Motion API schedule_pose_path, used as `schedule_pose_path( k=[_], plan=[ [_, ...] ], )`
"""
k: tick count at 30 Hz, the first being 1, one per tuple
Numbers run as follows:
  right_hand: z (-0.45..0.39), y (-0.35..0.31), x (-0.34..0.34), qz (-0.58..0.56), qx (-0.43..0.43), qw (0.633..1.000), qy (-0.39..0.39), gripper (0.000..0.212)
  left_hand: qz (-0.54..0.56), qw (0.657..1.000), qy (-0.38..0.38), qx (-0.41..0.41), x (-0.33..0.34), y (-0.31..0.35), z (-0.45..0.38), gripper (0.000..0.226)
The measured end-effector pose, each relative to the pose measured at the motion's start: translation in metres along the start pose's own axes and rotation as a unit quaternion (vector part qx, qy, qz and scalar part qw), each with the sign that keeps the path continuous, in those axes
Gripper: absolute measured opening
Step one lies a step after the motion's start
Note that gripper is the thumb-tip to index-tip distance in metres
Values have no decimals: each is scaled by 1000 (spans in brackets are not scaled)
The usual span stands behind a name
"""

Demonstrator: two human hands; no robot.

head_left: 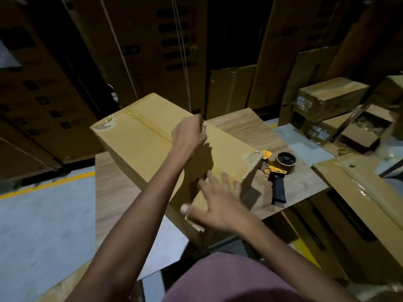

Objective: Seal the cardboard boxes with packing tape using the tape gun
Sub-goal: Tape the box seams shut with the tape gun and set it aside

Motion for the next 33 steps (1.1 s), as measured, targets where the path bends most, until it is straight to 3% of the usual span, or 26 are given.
schedule_pose_path(
  k=[3, 6, 11, 16, 21, 29, 31, 33],
  plan=[
    [5, -7, 20, 135, -38, 990, 1, 113, 8, 986, -108, 125, 41, 14, -37, 39],
    [2, 1, 17, 123, -49, 991, 36, 100, -66, 960, -213, 170, 81, 14, -51, 48],
    [-2, 53, -8, 54, -129, 989, 45, 99, -101, 970, -158, 153, 97, 6, -64, 44],
    [0, 104, -28, -41, -160, 986, 33, 90, -118, 984, -114, 67, 95, -7, -60, 47],
    [-15, 135, -57, -59, -159, 985, -24, 79, -121, 991, -45, -42, 88, -40, -38, 52],
    [-50, 177, -90, -177, -134, 973, 58, 69, -112, 962, 26, -250, 75, -73, -9, 60],
    [-52, 190, -83, -254, -102, 956, 109, 70, -86, 951, 24, -297, 71, -71, -3, 63],
    [-50, 207, -62, -362, -50, 915, 171, 61, -60, 942, 2, -330, 69, -59, 3, 69]
  ],
)
Point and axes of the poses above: each hand's wrist, its own z-axis away from the middle knuckle, its own x-axis out of the palm, y = z × x, the point moved 3 cm from there along -z, towards the middle knuckle, and after that the axes turned 1 degree about -z, right-handed, at the moved point
